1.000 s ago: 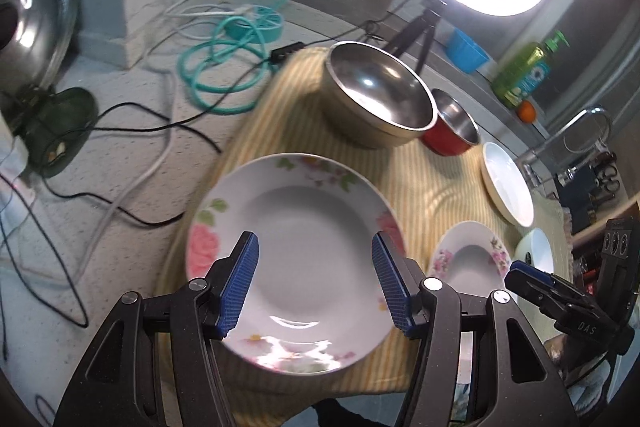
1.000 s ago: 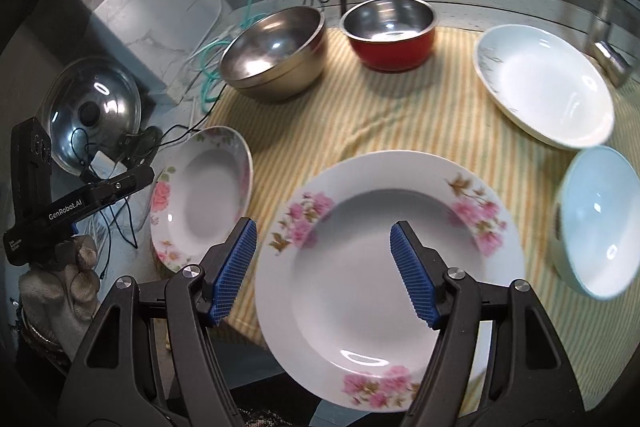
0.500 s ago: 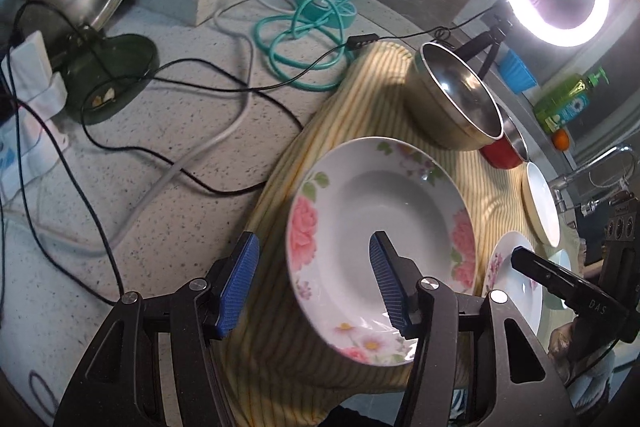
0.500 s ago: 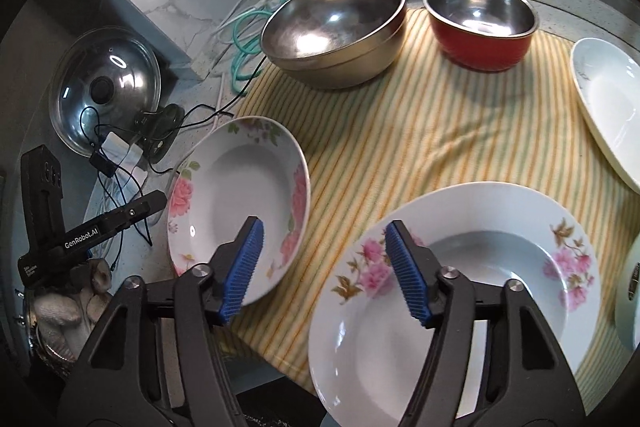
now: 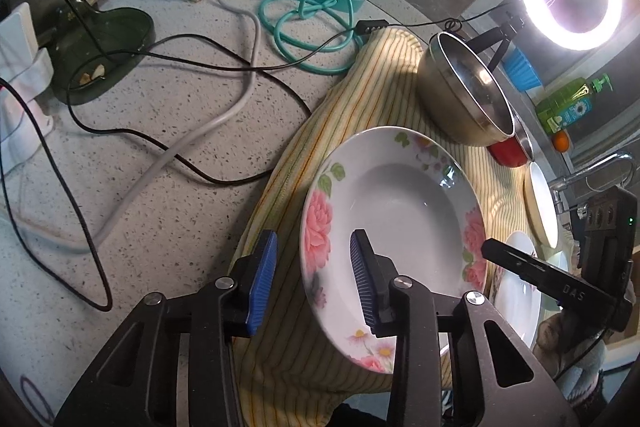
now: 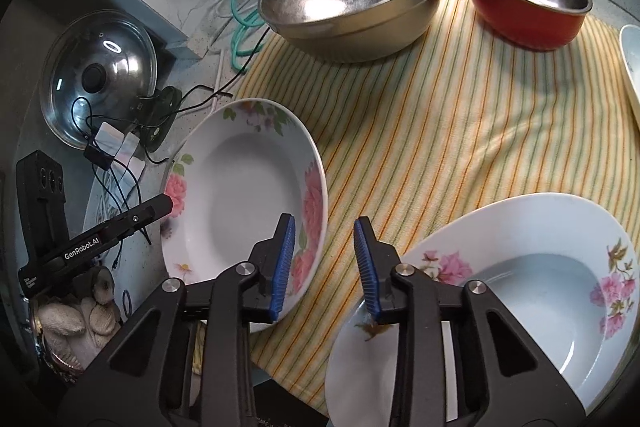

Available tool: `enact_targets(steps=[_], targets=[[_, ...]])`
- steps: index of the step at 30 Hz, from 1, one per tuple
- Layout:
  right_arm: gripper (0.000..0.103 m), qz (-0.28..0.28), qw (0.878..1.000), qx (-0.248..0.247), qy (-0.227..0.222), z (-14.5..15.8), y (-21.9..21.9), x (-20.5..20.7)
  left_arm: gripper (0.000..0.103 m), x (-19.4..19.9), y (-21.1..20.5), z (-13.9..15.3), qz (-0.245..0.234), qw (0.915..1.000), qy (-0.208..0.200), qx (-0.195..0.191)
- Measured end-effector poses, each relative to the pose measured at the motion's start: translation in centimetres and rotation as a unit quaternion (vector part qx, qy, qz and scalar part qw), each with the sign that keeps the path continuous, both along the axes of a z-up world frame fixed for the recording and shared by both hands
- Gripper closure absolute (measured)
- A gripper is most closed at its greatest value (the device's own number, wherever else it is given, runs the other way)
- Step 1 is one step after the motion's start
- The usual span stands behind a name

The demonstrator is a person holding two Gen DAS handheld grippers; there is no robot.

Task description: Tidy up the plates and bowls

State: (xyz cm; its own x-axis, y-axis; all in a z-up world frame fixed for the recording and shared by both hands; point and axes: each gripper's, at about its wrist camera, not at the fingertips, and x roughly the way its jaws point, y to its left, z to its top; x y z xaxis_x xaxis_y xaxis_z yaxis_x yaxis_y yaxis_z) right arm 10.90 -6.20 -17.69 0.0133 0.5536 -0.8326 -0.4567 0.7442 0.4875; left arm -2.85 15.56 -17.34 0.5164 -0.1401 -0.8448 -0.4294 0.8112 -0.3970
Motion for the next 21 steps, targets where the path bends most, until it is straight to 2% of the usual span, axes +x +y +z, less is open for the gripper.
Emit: enact_targets(steps=[4,11,21], targets=[[0.081,0.000,1.000,0.000,0.011,-0.62,0.28,0.17,0.078,0.30,0.16,-0.12,-0.005,1.0000,0.000,-0.004],[0.092,0.010,1.000,0.007,0.013,-0.57,0.77,0.21,0.082,0.79,-0.03,-0.30,-0.014,0.9999,0.002,-0.008],[0.092,0.005,1.000,-0.001,0.008,-0.34,0.74,0.03,0.082,0.81,-0.14,-0.16,-0.014,0.9999,0.003,-0.008]])
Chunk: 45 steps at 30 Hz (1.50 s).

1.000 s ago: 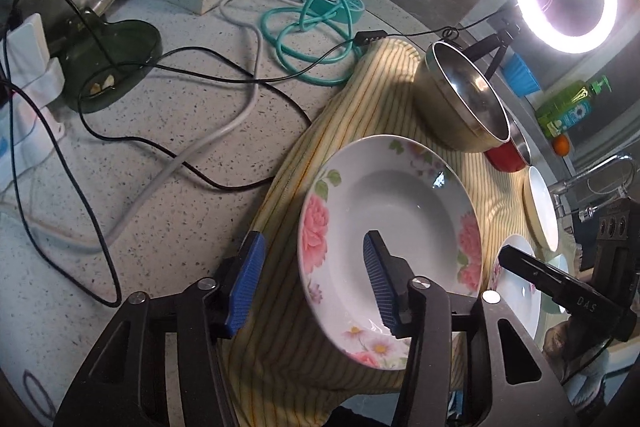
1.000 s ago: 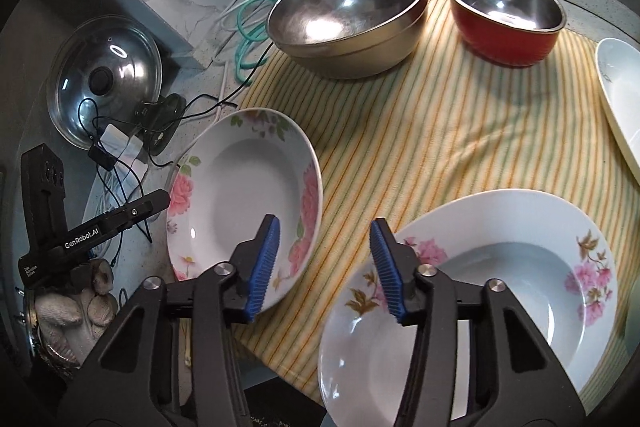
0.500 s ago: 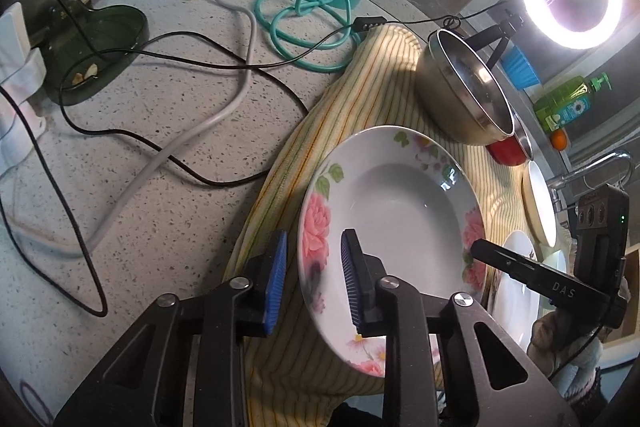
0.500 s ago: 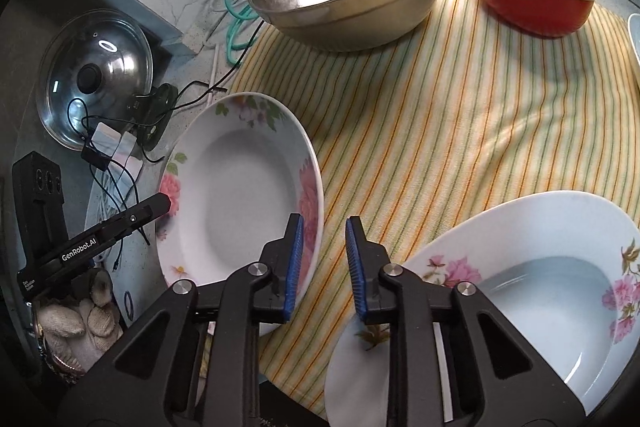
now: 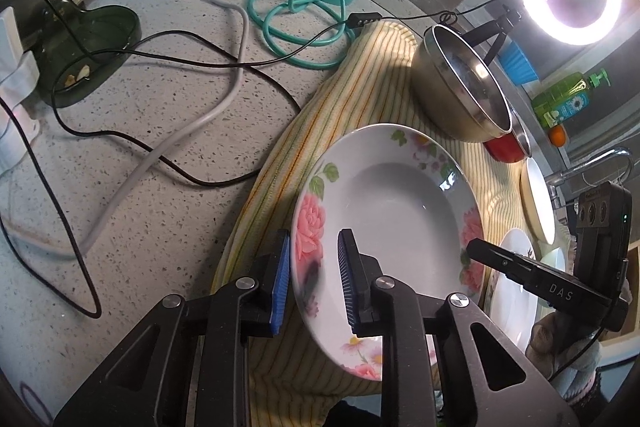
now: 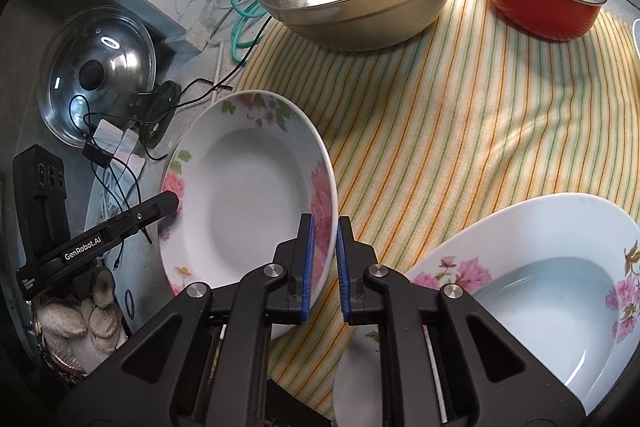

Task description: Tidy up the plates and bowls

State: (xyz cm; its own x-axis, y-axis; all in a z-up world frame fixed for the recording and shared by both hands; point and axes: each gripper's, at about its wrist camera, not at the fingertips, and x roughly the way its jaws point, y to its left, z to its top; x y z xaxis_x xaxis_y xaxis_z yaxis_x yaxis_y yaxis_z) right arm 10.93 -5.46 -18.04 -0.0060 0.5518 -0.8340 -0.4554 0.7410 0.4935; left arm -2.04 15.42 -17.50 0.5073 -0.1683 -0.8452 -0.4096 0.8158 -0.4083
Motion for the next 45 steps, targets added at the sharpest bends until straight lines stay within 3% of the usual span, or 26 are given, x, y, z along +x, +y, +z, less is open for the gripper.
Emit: enact_targets(steps=[13,25,45], targets=[[0.092,-0.022,1.000,0.011,-0.006,1.8,-2.4,-0.4,0.082,0.6,-1.3,1.9,-0.023,0.9995,-0.018,0.010],[0.092,-0.070,0.997,0.012,-0.007,3.6,-8.5,-1.1,0.082,1.8,-5.4,3.6,-0.075,0.9965,-0.037,0.002],[0.092,-0.174,0.984,-0.018,0.010,3.0,-19.0,-3.0,0.082,4.8,-14.8,3.1,-0.203,0.9788,-0.026,-0.005]])
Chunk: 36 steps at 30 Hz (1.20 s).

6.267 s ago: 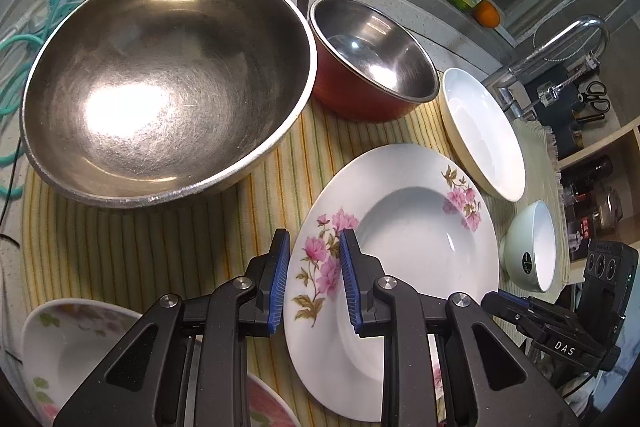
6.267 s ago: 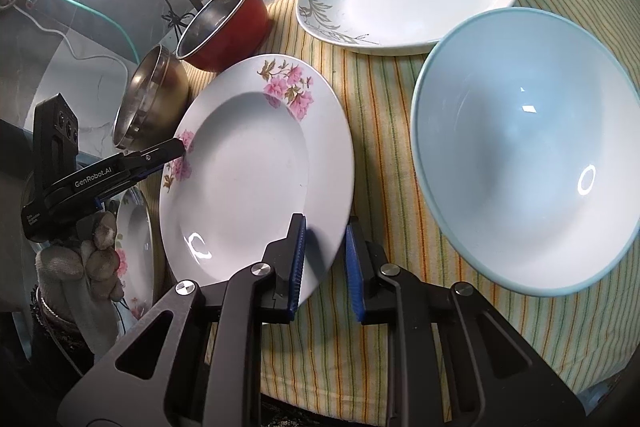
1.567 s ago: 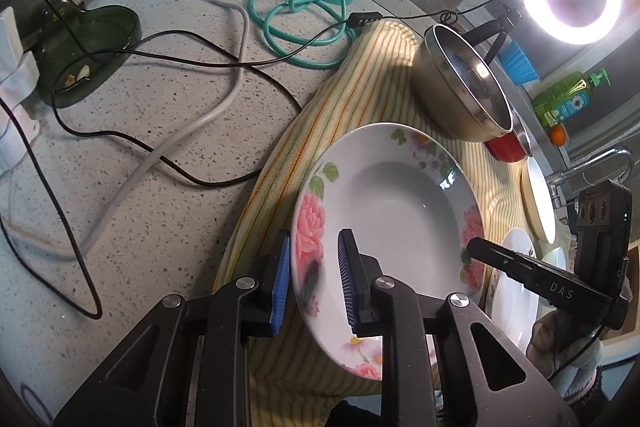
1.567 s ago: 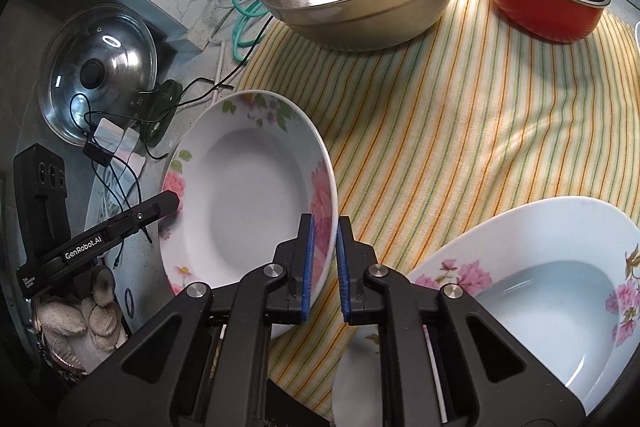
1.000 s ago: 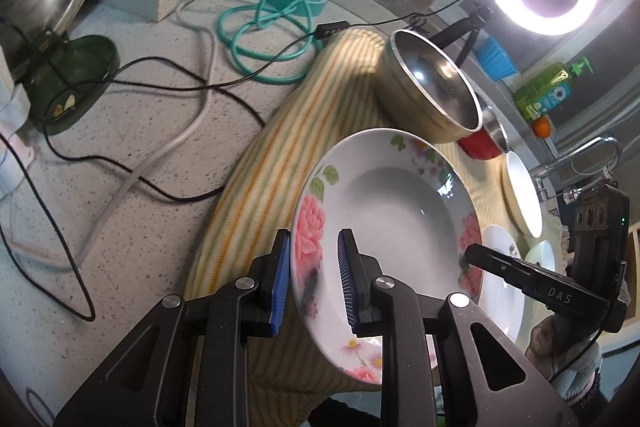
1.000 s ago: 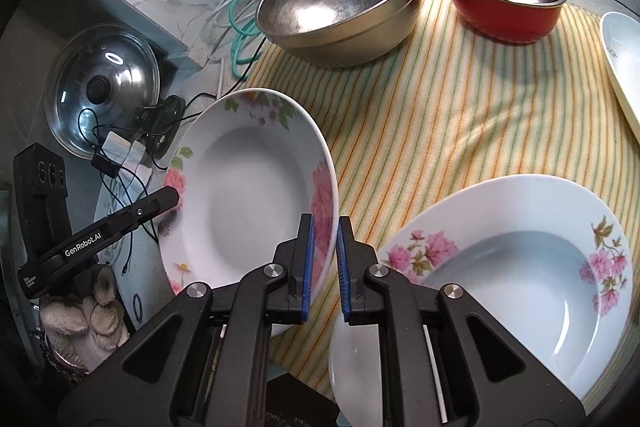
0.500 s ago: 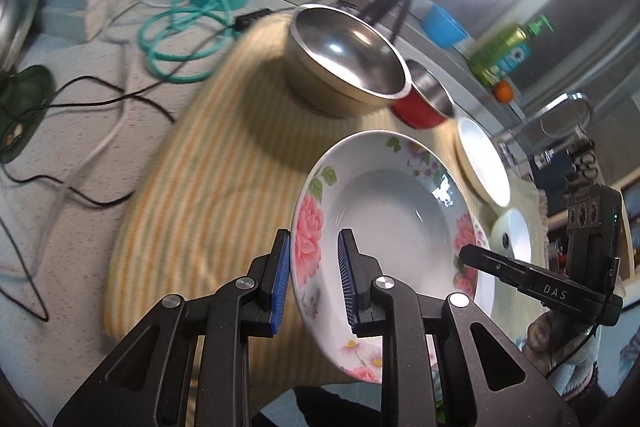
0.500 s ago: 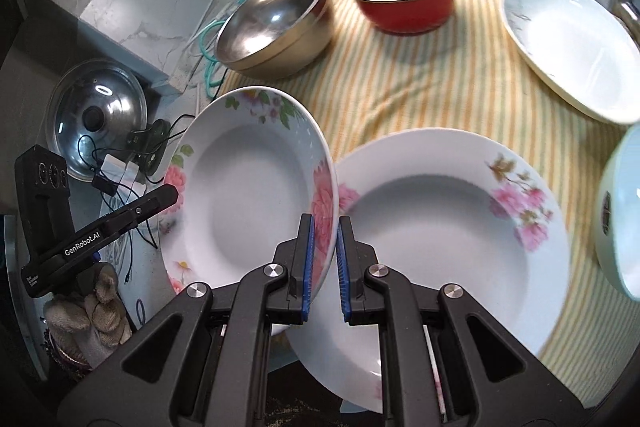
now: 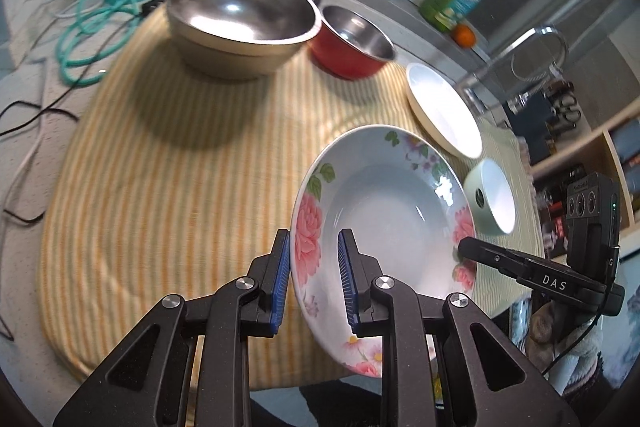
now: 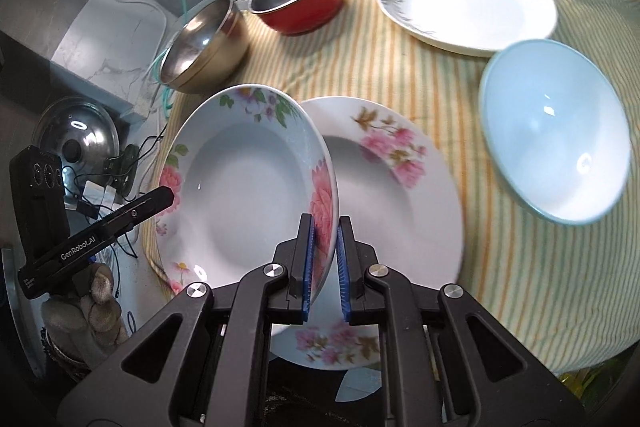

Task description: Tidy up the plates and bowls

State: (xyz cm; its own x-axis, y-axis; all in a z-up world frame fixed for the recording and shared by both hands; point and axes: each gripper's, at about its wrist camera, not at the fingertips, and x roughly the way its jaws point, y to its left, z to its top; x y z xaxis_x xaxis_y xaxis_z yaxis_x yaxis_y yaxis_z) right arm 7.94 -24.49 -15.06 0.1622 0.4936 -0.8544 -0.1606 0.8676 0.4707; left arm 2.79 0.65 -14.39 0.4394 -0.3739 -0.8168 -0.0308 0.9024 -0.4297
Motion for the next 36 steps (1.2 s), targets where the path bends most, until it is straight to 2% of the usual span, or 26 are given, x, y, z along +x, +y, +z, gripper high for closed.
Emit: enact_targets(steps=[8,17,36], targets=[[0.092,-0.024,1.000,-0.016,0.012,-1.0,-2.9,-0.9,0.082,0.6,-2.6,-1.0,-0.034,0.9993,0.016,0.002],[0.091,-0.034,0.999,-0.025,0.017,-1.5,-4.1,-1.3,0.082,0.7,-4.1,-1.6,-0.048,0.9985,0.025,0.008],[0.086,0.001,0.997,-0.080,-0.006,-1.2,-2.3,-1.3,0.082,0.9,-4.8,-1.9,-0.046,0.9979,0.029,0.033]])
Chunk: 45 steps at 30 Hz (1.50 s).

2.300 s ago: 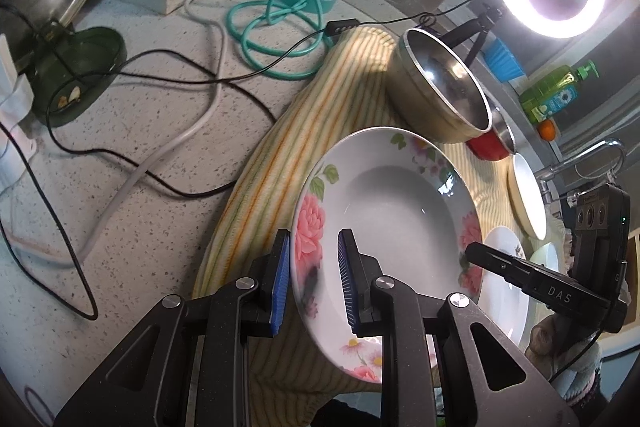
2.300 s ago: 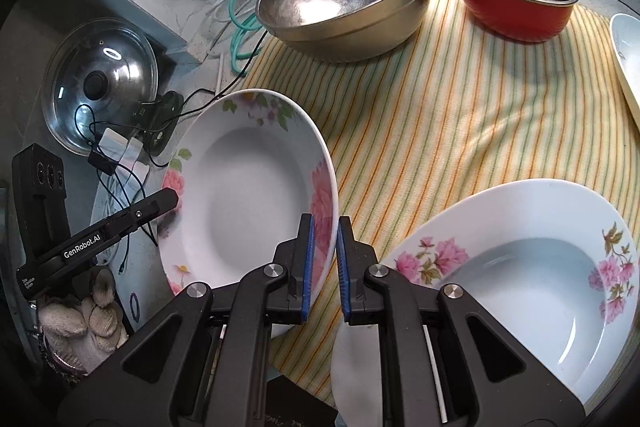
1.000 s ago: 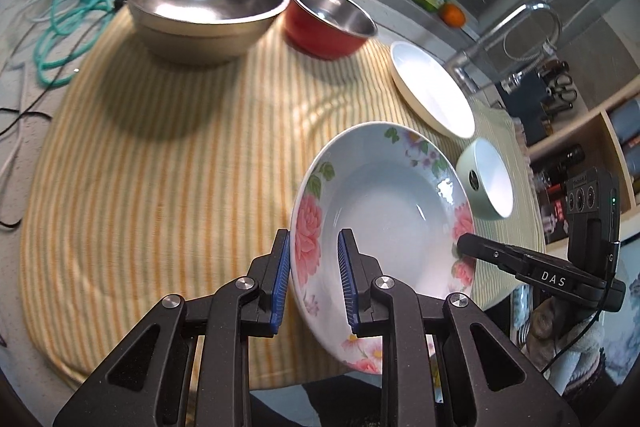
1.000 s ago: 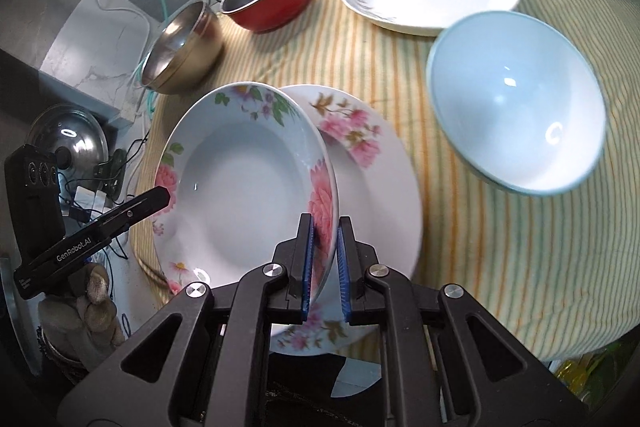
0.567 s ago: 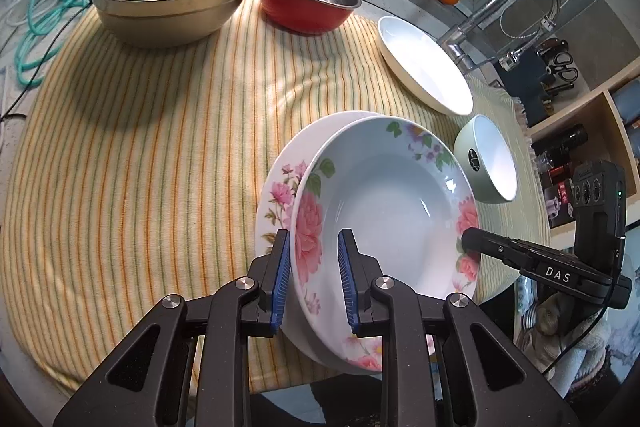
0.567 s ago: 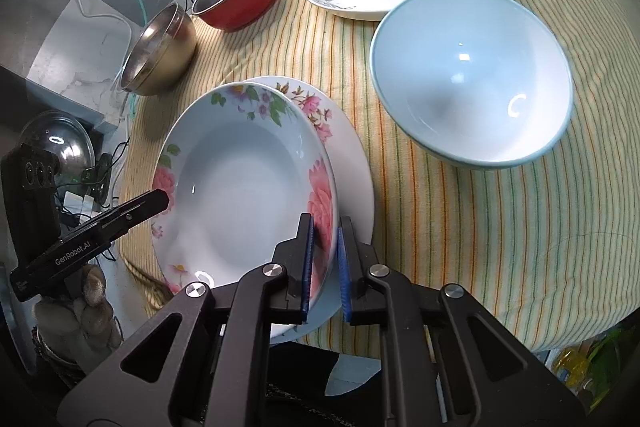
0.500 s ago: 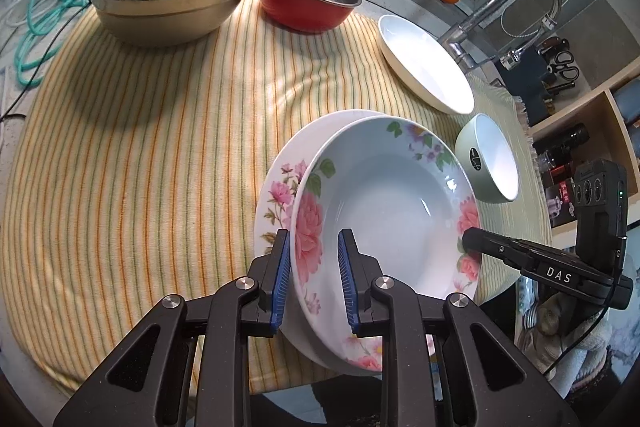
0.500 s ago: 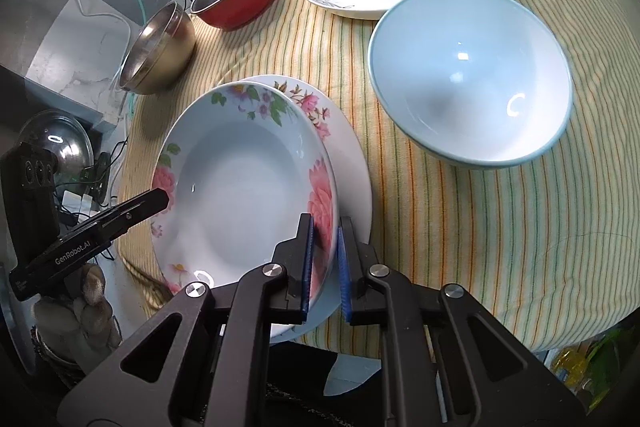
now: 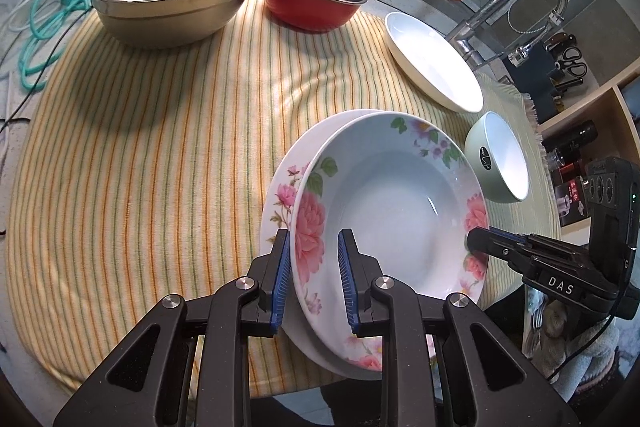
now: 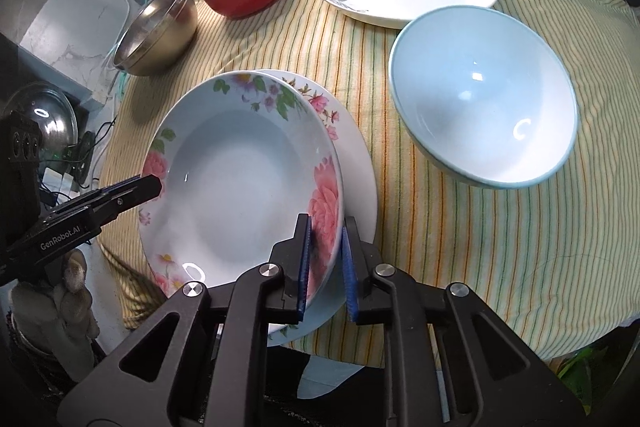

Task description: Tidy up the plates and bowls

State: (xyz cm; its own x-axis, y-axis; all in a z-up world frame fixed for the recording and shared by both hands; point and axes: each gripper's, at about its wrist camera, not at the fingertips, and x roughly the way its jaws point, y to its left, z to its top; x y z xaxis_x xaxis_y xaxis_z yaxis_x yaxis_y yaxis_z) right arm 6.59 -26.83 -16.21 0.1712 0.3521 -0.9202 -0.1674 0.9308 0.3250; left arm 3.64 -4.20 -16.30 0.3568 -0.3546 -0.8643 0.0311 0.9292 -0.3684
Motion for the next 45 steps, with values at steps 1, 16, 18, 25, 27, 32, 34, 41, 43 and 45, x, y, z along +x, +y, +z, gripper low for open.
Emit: enact_targets(steps=[1,16,18,25,27,32,34,41,43,45], targets=[[0.084,0.003,1.000,-0.004,-0.001,0.0,0.1,0.0,0.082,0.0,0.0,0.0,0.000,1.0000,0.000,0.002],[0.074,0.016,0.999,-0.025,-0.019,0.3,0.8,-0.6,0.081,-0.1,-0.4,0.0,-0.002,0.9999,-0.004,0.015],[0.074,0.016,0.999,-0.024,-0.018,0.4,0.7,-0.6,0.081,0.0,-0.4,0.0,-0.001,0.9999,-0.005,0.015],[0.072,0.015,1.000,-0.016,-0.019,0.4,0.4,-0.5,0.077,0.0,-0.4,0.0,0.001,0.9999,-0.003,0.013],[0.066,0.014,1.000,-0.015,-0.022,0.5,0.3,-0.6,0.077,-0.1,-0.5,0.2,0.001,0.9998,-0.007,0.016],[0.047,0.008,0.999,-0.007,-0.032,1.2,-0.1,-0.6,0.068,0.1,-0.3,1.0,0.004,0.9997,-0.018,0.014],[0.045,0.007,0.999,0.004,-0.032,1.4,-0.5,-0.6,0.061,0.2,-0.3,1.4,0.006,0.9996,-0.024,0.015],[0.036,0.010,0.998,0.031,-0.045,3.1,-1.5,-0.8,0.056,1.0,-0.6,2.8,0.006,0.9992,-0.038,0.008],[0.036,0.013,0.998,0.038,-0.055,3.9,-1.9,-0.9,0.056,1.3,-0.9,2.9,0.006,0.9992,-0.039,0.006],[0.036,0.012,0.997,0.044,-0.062,4.6,-2.4,-0.8,0.056,1.6,-1.2,3.1,0.005,0.9991,-0.042,0.006]])
